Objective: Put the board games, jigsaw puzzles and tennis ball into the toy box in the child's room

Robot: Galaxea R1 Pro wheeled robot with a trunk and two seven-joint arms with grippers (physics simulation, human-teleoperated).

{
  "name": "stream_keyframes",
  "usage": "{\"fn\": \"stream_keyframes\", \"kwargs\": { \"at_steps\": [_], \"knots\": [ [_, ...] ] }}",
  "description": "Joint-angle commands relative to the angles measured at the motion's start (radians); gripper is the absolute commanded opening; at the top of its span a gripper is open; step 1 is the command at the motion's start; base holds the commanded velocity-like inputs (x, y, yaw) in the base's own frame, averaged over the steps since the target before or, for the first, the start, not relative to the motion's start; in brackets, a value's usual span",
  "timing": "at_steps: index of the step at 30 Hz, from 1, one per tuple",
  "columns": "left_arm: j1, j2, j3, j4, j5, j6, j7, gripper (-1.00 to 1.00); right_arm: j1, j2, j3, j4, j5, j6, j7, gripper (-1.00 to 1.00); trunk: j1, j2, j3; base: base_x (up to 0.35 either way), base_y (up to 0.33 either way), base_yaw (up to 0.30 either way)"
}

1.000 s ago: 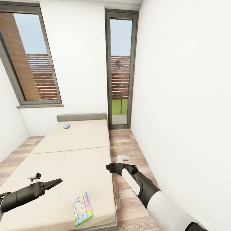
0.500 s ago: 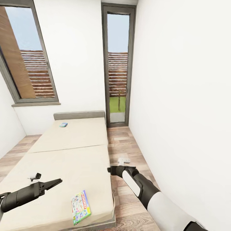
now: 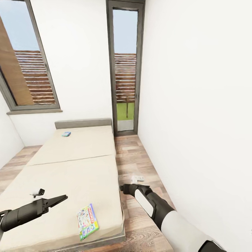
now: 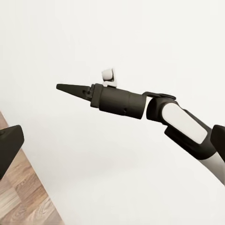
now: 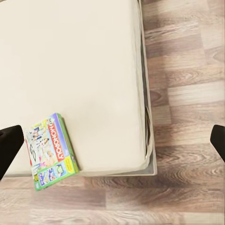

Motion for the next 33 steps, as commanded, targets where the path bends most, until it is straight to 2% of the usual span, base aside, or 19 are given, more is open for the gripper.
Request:
{"fn": "stream_keyframes", "kwargs": {
  "at_steps": [1,33],
  "knots": [
    [-0.001,0.001,0.0,0.0,-0.001,0.011,-0.004,1.0,-0.001,0.0,0.003,0.0,-0.009,0.001,-0.009,1.0,0.0,-0.003,-0.004,-0.1,0.054,-0.07],
    [-0.001,0.001,0.0,0.0,0.0,0.011,-0.007,1.0,-0.007,0.0,0.002,0.047,-0.009,-0.025,-0.01,1.0,0.0,-0.003,-0.055,-0.025,0.005,-0.069]
  ]
}}
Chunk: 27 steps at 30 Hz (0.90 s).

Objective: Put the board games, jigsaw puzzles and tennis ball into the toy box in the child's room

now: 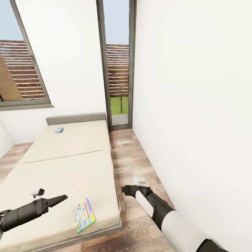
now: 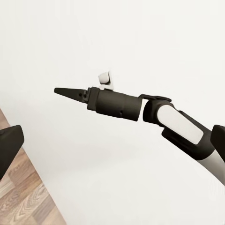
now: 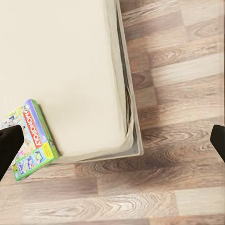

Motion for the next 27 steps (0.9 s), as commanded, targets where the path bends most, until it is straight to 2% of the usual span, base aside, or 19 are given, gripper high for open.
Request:
{"fn": "stream_keyframes", "kwargs": {
  "at_steps": [1,17,27],
  "knots": [
    [-0.001,0.0,0.0,0.0,-0.001,0.011,-0.004,1.0,-0.001,0.0,0.003,0.0,-0.008,0.0,-0.009,1.0,0.001,-0.002,-0.004,-0.039,0.0,-0.068],
    [-0.001,0.001,0.0,0.0,-0.001,0.011,-0.004,1.0,-0.003,0.0,0.002,0.006,-0.008,-0.007,-0.009,1.0,0.001,-0.002,-0.03,-0.008,0.0,-0.067],
    [-0.001,0.001,0.0,0.0,-0.001,0.011,-0.003,1.0,-0.003,0.0,-0.023,0.007,-0.008,-0.008,-0.009,1.0,0.001,-0.002,-0.046,-0.086,0.033,-0.065]
  ]
}}
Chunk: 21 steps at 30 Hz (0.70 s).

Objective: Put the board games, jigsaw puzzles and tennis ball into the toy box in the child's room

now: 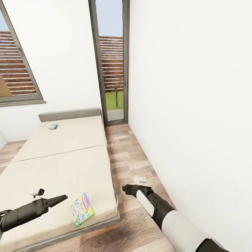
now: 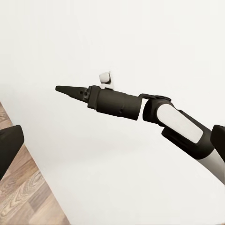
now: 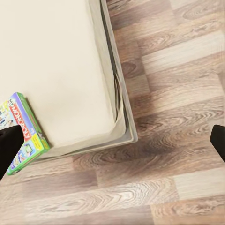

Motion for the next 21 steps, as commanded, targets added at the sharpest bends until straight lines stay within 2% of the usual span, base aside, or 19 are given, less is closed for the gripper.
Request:
{"fn": "stream_keyframes", "kwargs": {
  "at_steps": [1,11,21],
  "knots": [
    [-0.001,0.0,0.0,0.0,-0.001,0.011,-0.004,1.0,-0.001,0.0,0.003,-0.001,-0.008,0.002,-0.009,1.0,0.001,-0.002,-0.004,-0.028,0.009,-0.065],
    [-0.001,-0.001,0.0,0.0,-0.001,0.011,-0.004,1.0,-0.001,0.0,0.002,-0.002,-0.008,0.001,-0.009,1.0,0.001,-0.002,-0.019,-0.138,0.036,-0.036],
    [-0.001,0.0,0.0,0.0,-0.002,0.011,-0.003,1.0,-0.001,0.0,0.001,-0.005,-0.007,0.002,-0.009,1.0,0.001,-0.002,-0.021,-0.021,0.008,-0.001]
  ]
}}
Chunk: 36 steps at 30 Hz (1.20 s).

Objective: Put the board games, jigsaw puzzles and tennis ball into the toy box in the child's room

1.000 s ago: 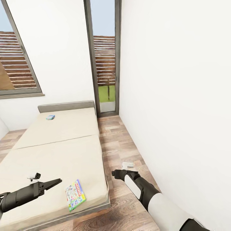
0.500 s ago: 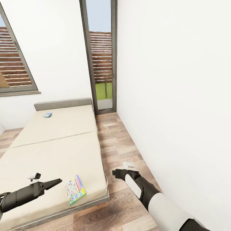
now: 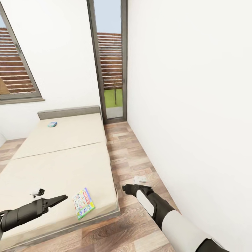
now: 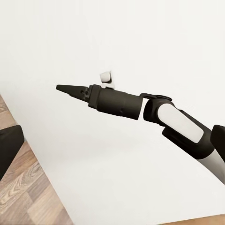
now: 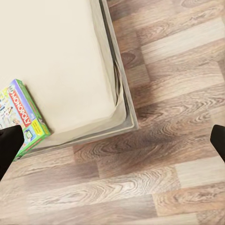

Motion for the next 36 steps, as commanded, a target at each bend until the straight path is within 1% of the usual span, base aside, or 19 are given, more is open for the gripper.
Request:
{"fn": "stream_keyframes", "kwargs": {
  "at_steps": [1,10,13,26,36],
  "knots": [
    [-0.001,0.0,0.0,0.0,-0.001,0.011,-0.004,1.0,-0.001,0.0,0.003,-0.001,-0.008,0.002,-0.008,1.0,0.001,-0.002,-0.002,-0.002,0.001,0.101],
    [-0.001,0.0,0.0,0.0,-0.001,0.012,-0.002,1.0,-0.001,0.0,0.003,-0.001,-0.008,0.002,-0.008,1.0,0.001,-0.002,-0.006,-0.001,0.0,0.208],
    [-0.001,0.0,-0.001,0.0,-0.001,0.012,-0.002,1.0,-0.001,0.0,0.003,-0.001,-0.008,0.002,-0.008,1.0,0.001,-0.002,-0.006,0.0,0.0,0.097],
    [-0.001,-0.002,-0.003,0.0,-0.003,0.014,0.002,1.0,-0.001,0.0,0.003,-0.006,-0.008,-0.005,-0.008,1.0,0.001,-0.002,-0.007,0.0,0.0,0.013],
    [-0.001,-0.003,-0.003,0.0,-0.003,0.014,0.035,1.0,-0.001,0.0,0.003,-0.006,-0.008,-0.007,-0.008,1.0,0.001,-0.002,-0.007,0.0,0.0,0.0]
  ]
}}
